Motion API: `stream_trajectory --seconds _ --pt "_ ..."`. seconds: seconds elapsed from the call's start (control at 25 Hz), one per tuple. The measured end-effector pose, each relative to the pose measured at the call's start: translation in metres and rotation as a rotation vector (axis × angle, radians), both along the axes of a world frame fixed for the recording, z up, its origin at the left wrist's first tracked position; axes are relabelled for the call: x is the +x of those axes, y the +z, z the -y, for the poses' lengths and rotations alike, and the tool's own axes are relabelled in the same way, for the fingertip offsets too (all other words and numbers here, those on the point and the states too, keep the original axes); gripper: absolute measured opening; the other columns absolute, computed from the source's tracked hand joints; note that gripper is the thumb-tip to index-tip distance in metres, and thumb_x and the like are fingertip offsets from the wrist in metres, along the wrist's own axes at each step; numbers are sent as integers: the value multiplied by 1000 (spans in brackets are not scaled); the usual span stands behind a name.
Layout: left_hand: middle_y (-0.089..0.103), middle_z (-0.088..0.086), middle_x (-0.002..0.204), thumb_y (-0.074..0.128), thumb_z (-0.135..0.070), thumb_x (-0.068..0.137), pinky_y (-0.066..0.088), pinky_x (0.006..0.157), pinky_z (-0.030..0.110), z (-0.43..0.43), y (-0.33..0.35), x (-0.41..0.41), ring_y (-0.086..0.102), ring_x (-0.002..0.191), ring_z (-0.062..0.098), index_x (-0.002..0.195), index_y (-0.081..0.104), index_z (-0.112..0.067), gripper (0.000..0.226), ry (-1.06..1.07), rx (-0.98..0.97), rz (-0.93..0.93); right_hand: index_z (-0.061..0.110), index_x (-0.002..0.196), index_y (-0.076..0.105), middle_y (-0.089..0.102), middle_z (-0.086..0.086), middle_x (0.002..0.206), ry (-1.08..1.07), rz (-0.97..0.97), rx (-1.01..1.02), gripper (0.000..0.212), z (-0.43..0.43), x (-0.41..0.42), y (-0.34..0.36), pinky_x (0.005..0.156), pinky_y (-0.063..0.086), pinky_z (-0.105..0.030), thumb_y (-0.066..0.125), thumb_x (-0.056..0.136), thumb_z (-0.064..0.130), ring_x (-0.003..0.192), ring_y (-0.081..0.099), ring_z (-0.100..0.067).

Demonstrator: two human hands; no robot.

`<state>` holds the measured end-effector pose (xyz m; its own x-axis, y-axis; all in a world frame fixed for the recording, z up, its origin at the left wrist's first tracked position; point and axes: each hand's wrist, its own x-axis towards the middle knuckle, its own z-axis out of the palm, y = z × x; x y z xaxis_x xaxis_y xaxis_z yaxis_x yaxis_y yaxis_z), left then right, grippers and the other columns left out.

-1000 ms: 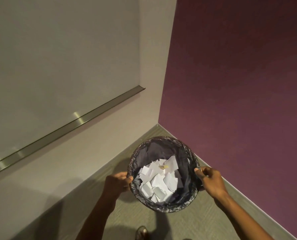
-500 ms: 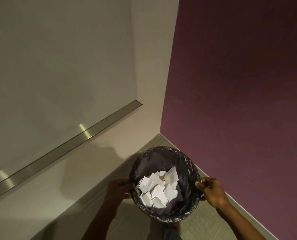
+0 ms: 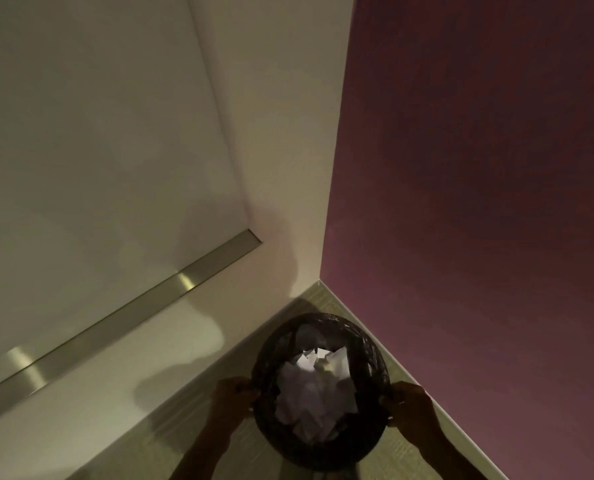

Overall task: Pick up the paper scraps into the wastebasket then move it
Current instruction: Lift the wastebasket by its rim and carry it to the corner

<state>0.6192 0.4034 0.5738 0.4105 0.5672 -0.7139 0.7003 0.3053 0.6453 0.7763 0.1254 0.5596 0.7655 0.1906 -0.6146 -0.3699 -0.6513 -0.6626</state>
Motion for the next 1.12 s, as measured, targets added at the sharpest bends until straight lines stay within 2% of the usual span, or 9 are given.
stream_trajectory --seconds 0.12,0.24,0.36,0.48,0.64,0.72,0.8,1.0,1.12 --pt "62 13 68 67 14 76 50 45 25 -12 -41 44 58 59 22 78 64 3 11 33 -86 -51 -5 82 69 71 -17 78 68 21 -120 12 -16 30 -49 71 59 -53 68 86 7 73 71 -33" --pt "63 13 73 75 6 57 49 50 27 -34 -109 85 59 62 23 75 64 -1 22 -20 -129 -103 -4 79 68 71 -20 87 177 71 -243 18 -34 61 -119 74 55 -44 66 88 11 82 69 -36" --pt "64 14 77 69 10 76 50 49 29 -58 -197 122 59 61 23 73 64 -2 14 -161 -129 -187 4 78 66 68 -20 99 241 74 -319 17 -51 87 -201 68 41 -30 64 90 15 96 66 -35" --pt "62 10 72 66 8 81 49 42 26 -71 -272 148 62 55 18 67 61 -9 22 -229 -129 -223 -5 99 67 66 -23 109 224 78 -370 22 -66 107 -276 73 40 -29 62 92 15 105 63 -36" --pt "61 14 81 67 5 80 49 60 34 -78 -343 169 59 84 27 66 60 -8 21 -221 -121 -234 -6 100 66 66 -25 108 221 100 -417 24 -85 129 -345 81 45 -36 58 92 15 105 62 -39" --pt "61 15 94 68 4 81 51 71 41 -78 -369 176 59 95 31 87 63 0 8 -230 -117 -221 -8 98 66 66 -26 107 226 141 -441 24 -89 133 -372 81 46 -38 58 92 15 104 62 -42" --pt "60 21 113 68 2 83 51 84 46 -80 -386 182 59 107 37 116 59 5 34 -252 -133 -237 -8 96 66 67 -27 106 229 157 -461 25 -90 134 -392 80 47 -40 58 91 15 102 62 -44" --pt "62 14 107 70 0 79 55 78 41 -80 -408 182 60 95 28 112 63 1 34 -268 -121 -220 -8 100 64 67 -27 105 185 195 -431 20 -85 131 -422 78 45 -37 62 89 9 100 63 -43" --pt "64 6 87 71 0 78 56 66 32 -80 -417 182 62 78 20 89 67 -10 15 -219 -134 -167 -9 101 63 68 -27 103 132 221 -400 20 -83 131 -430 78 45 -38 64 88 6 98 65 -42"
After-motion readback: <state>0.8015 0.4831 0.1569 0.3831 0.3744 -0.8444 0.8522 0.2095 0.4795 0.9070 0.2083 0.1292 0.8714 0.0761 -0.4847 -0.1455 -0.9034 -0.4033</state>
